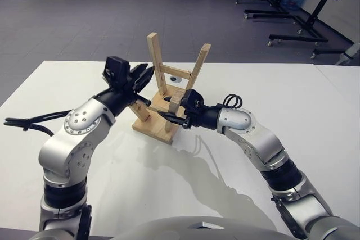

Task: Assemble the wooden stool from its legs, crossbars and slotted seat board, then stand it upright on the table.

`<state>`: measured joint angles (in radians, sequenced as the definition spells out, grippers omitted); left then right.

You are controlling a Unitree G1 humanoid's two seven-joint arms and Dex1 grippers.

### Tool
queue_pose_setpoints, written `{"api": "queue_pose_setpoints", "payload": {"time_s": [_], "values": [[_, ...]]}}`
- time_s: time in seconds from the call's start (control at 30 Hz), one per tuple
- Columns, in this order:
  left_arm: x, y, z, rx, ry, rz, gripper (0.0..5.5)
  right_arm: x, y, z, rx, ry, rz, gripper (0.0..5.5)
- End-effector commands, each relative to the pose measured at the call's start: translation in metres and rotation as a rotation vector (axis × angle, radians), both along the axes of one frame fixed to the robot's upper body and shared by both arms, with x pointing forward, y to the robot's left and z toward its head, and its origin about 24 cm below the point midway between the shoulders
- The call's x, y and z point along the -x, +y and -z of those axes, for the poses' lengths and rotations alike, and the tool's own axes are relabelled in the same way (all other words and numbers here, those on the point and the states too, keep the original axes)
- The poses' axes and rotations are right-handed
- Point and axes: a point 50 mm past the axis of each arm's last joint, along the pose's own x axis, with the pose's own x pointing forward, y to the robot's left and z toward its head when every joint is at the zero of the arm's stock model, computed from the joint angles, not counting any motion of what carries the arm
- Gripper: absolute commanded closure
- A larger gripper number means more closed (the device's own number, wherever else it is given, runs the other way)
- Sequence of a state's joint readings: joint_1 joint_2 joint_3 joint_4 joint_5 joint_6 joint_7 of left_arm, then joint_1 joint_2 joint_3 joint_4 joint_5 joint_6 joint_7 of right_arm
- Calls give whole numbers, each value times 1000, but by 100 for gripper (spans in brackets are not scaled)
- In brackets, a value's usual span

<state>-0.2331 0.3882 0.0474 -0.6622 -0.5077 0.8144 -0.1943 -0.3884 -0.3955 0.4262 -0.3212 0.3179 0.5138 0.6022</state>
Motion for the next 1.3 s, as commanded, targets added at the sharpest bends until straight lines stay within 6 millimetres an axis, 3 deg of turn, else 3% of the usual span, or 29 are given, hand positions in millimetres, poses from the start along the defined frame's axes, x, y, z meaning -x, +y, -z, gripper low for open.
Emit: {"api": "queue_pose_setpoints", "payload": {"time_s": [0.03, 0.13, 0.23, 0.3, 0.47, 0.53, 0.63, 0.77, 1.3], "values": [[8, 1, 60, -46, 182, -23, 454, 4, -23, 50, 201, 197, 77, 344], [10, -1, 75, -60, 201, -14, 454, 4, -22, 50, 200, 195, 75, 344], [6, 1, 67, -55, 152, -28, 454, 4, -21, 49, 198, 193, 71, 344], [-2, -1, 30, -18, 32, -20, 454, 3, -22, 48, 195, 193, 69, 344], [-1, -15, -94, 252, -302, 110, 454, 4, -24, 52, 201, 203, 76, 344], [2, -7, -121, 316, -351, 123, 454, 4, -25, 52, 197, 207, 79, 344], [1, 8, -138, 351, -354, 98, 454, 4, -26, 52, 192, 210, 83, 344], [-5, 26, -138, 350, -305, 25, 454, 5, -25, 52, 165, 218, 84, 344], [-16, 39, -91, 311, -159, -42, 454, 1, -22, 38, -144, 270, 126, 344]]}}
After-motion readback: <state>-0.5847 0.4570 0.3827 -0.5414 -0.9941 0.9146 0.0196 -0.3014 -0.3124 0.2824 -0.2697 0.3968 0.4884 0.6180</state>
